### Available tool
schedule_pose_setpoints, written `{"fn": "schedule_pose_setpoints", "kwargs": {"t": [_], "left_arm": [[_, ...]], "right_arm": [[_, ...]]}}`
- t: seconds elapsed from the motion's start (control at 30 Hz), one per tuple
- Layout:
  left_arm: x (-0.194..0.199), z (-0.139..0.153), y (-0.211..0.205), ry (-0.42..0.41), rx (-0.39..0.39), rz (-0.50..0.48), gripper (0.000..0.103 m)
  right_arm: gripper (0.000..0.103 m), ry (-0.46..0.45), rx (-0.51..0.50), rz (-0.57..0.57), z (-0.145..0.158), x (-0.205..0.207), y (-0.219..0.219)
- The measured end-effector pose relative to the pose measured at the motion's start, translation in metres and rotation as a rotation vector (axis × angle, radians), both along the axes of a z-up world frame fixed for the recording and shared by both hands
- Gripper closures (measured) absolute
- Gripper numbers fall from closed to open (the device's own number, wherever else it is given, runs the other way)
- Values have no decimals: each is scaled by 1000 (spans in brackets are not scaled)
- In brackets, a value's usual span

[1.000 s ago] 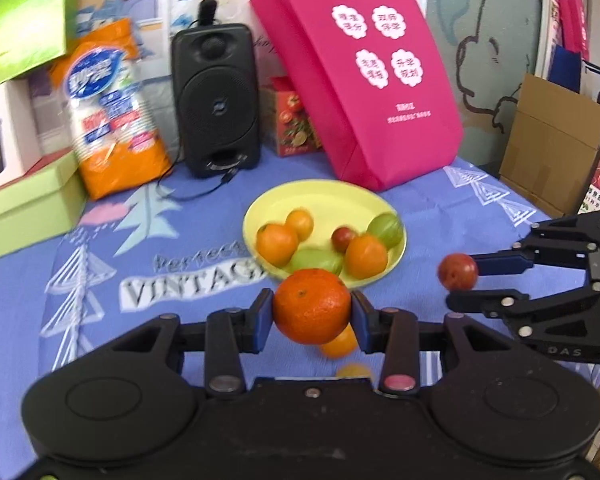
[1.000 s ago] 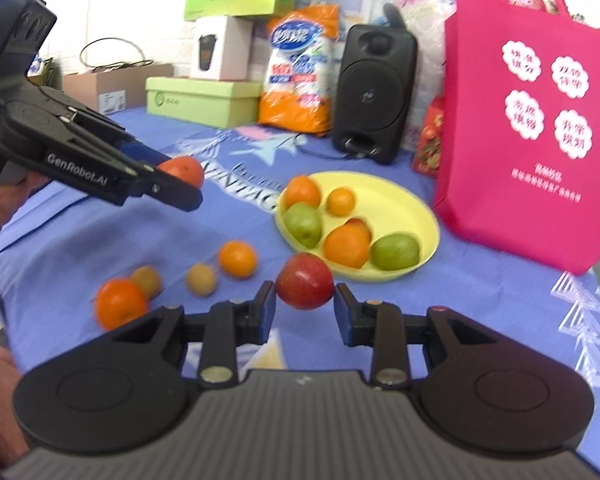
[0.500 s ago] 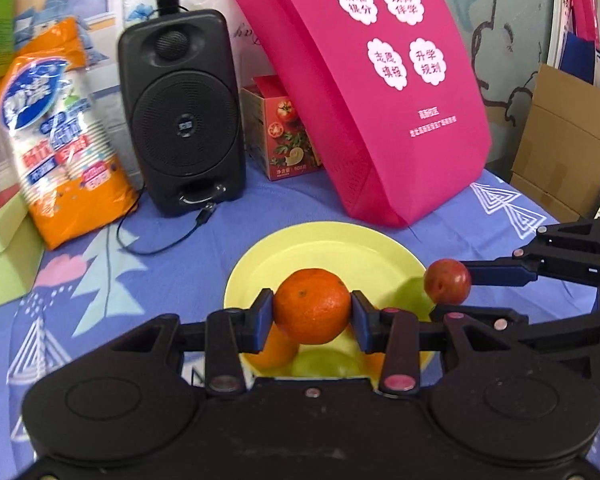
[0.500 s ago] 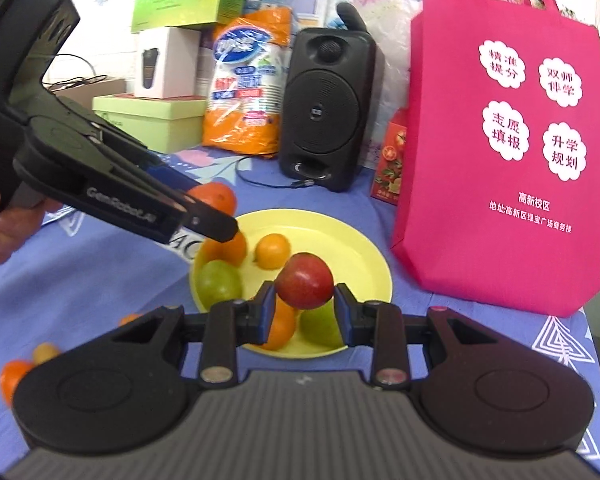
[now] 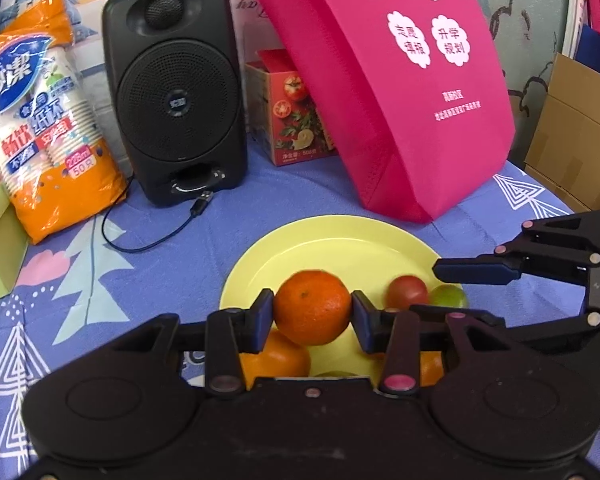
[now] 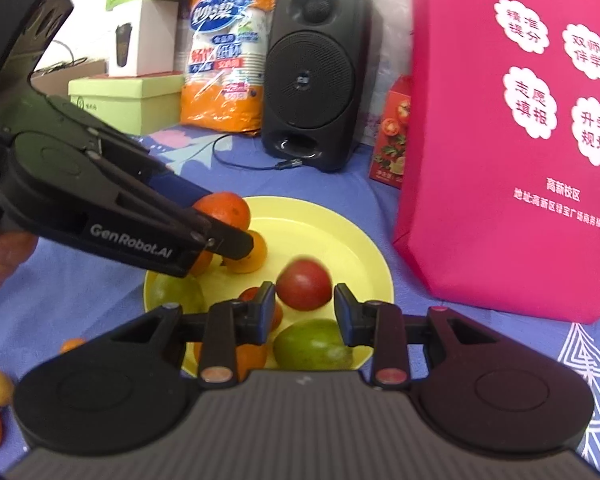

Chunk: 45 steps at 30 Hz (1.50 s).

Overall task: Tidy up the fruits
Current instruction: 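Open both tools to drop the tangerine and tomato into the plate, then grasp a large orange with left tool while right tool grasps a brown kiwi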

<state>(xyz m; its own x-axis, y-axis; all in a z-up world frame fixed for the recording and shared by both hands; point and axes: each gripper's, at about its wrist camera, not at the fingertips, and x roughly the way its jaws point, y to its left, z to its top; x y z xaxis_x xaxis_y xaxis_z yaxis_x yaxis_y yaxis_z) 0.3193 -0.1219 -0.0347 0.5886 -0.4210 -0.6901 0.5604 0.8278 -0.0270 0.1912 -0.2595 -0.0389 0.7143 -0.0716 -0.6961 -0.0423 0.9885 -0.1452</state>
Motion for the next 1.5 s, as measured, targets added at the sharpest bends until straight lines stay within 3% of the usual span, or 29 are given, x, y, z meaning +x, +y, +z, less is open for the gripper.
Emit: {"fn": "schedule_pose_setpoints", "kwargs": {"t": [0.07, 0.2, 0.33, 0.63, 0.97, 1.13, 1.33, 1.5], "left_arm": [[-1, 3, 3, -5, -9, 4, 47], [-8, 11, 6, -25, -14, 9, 46], [-19, 20, 13, -51, -15, 24, 29], [-54, 25, 54, -76, 10, 67, 29], [-115, 15, 110, -32, -63, 176, 28], [-156, 10, 120, -20, -58, 162, 28], [-211, 10, 116, -25, -56, 99, 28], [-233, -3, 101, -52, 25, 71, 24]], "right_arm": [[71, -1, 1, 1, 1, 0, 1], [71, -7, -3, -4, 5, -3, 3], [62, -27, -1, -11, 13, -15, 5], [60, -28, 42, 9, 18, -62, 20], [59, 25, 89, 134, 5, -101, 71], [55, 38, 79, 194, 3, -123, 89], [53, 61, 75, 150, 1, -136, 86], [53, 57, 77, 169, 3, -138, 90]]}}
